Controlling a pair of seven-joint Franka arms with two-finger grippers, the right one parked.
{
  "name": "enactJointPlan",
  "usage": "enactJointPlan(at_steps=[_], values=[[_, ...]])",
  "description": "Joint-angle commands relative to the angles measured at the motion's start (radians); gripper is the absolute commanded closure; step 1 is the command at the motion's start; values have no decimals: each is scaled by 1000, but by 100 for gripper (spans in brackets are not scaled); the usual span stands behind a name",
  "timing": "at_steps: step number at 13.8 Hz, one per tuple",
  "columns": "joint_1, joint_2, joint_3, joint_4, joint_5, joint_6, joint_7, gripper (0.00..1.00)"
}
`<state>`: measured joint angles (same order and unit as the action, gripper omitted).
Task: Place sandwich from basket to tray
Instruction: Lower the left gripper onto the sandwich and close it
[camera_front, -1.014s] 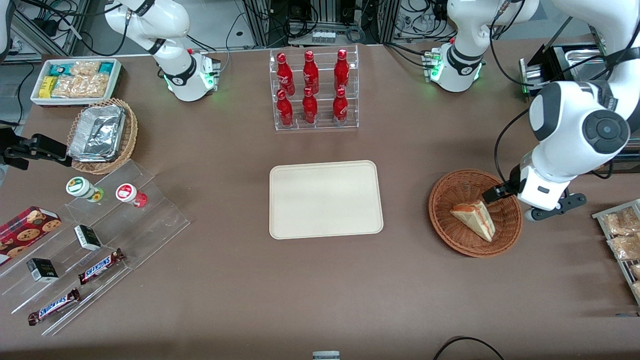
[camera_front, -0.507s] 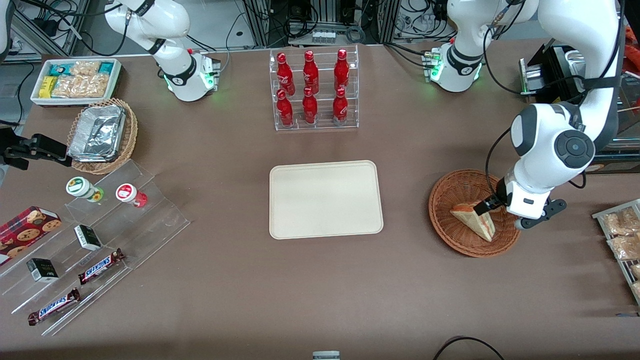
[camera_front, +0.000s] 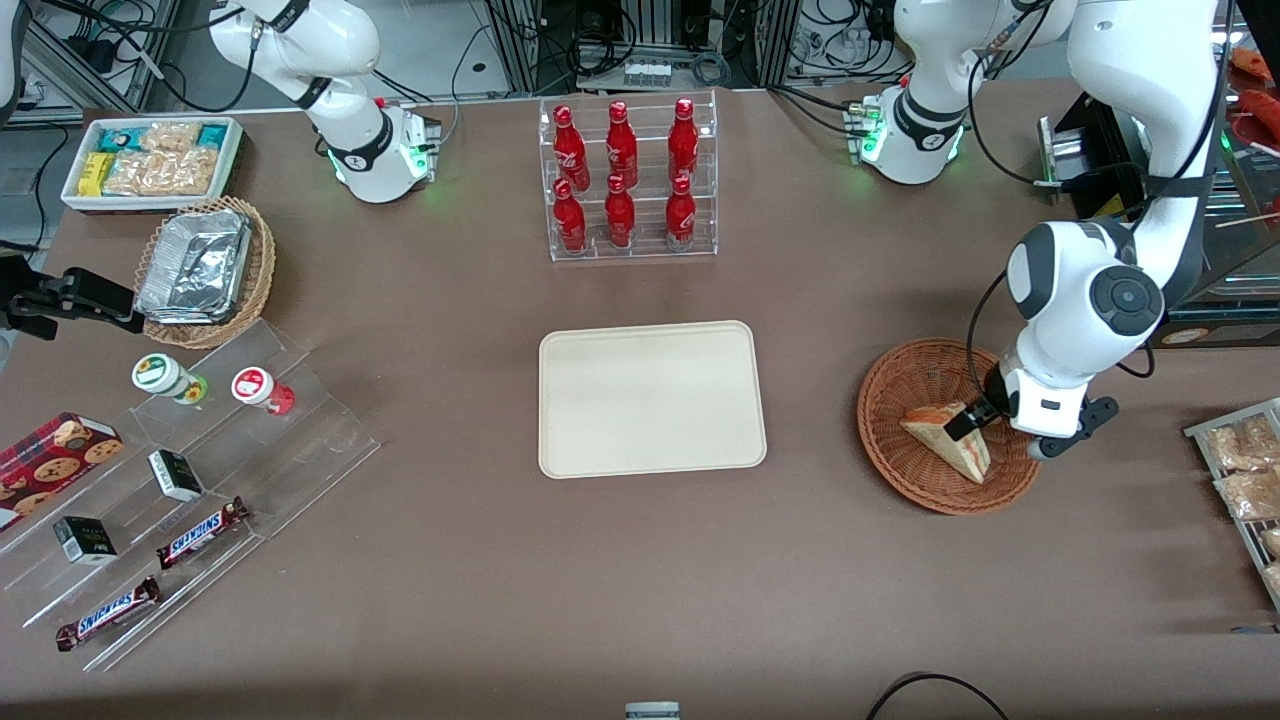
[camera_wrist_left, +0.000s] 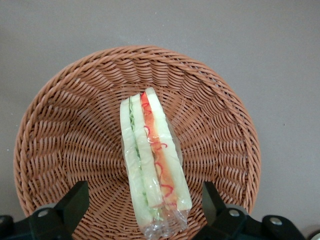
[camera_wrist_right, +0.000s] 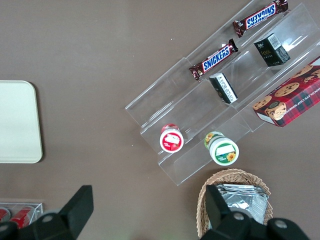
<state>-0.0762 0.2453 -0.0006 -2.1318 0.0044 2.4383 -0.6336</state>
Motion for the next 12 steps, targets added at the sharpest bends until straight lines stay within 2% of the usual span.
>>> enactJointPlan(at_steps=[1,12], values=[[-8,-3,-4,-6,-11,14,-37,0],[-17,45,-5,-37,-11,71,-41,0]])
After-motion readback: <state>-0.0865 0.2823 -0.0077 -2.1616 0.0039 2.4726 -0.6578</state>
